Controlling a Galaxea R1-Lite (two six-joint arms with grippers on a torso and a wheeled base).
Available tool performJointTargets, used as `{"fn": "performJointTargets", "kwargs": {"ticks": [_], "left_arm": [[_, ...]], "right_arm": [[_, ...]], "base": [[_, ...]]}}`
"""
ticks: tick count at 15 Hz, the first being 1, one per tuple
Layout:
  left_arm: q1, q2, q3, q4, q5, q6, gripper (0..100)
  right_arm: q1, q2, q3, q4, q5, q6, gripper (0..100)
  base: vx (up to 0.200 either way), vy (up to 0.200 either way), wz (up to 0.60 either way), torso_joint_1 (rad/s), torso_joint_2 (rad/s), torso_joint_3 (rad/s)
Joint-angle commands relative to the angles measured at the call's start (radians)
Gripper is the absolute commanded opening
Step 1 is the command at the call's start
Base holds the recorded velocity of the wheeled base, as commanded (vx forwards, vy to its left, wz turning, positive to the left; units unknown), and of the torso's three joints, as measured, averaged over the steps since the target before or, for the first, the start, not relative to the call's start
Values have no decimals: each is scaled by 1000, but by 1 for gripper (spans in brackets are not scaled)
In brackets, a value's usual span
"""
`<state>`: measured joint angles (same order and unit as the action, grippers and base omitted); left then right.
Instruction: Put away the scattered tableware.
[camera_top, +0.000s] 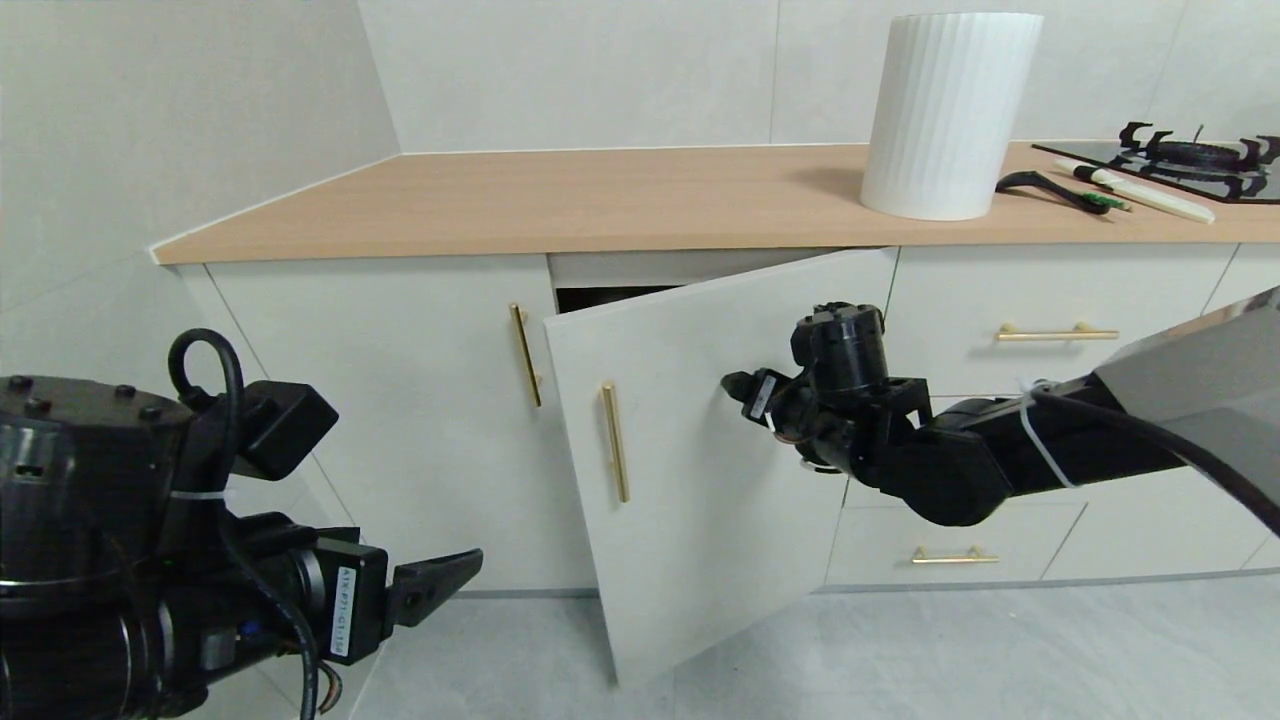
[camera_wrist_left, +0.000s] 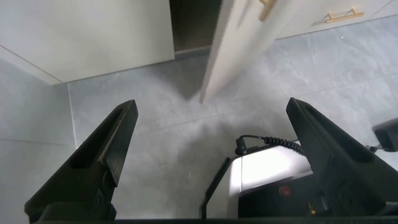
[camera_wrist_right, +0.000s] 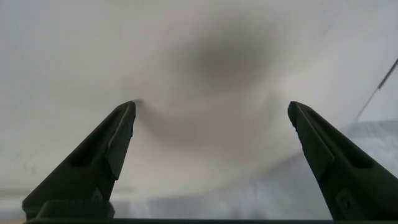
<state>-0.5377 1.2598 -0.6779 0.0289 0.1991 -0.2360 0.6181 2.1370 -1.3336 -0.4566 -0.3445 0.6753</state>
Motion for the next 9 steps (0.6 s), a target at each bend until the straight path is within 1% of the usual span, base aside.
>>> {"fn": "performJointTargets", "kwargs": {"ticks": [1, 3, 6, 9], "left_arm": [[-1, 0, 0, 0, -1, 0, 100], [-1, 1, 0, 0, -1, 0, 100], [1, 1, 0, 0, -1, 0, 100], [1, 3, 0, 0, -1, -2, 100]], "right_arm": [[-12, 50, -41, -4, -11, 10, 100], [-28, 67, -68, -4, -14, 38, 100], [-40, 96, -98, -4, -37, 40, 100], [-47, 135, -156, -4, -117, 44, 100]], "base": [[0, 0, 0, 0, 0, 0], [0, 0, 0, 0, 0, 0], [0, 0, 0, 0, 0, 0], [0, 0, 0, 0, 0, 0]]}}
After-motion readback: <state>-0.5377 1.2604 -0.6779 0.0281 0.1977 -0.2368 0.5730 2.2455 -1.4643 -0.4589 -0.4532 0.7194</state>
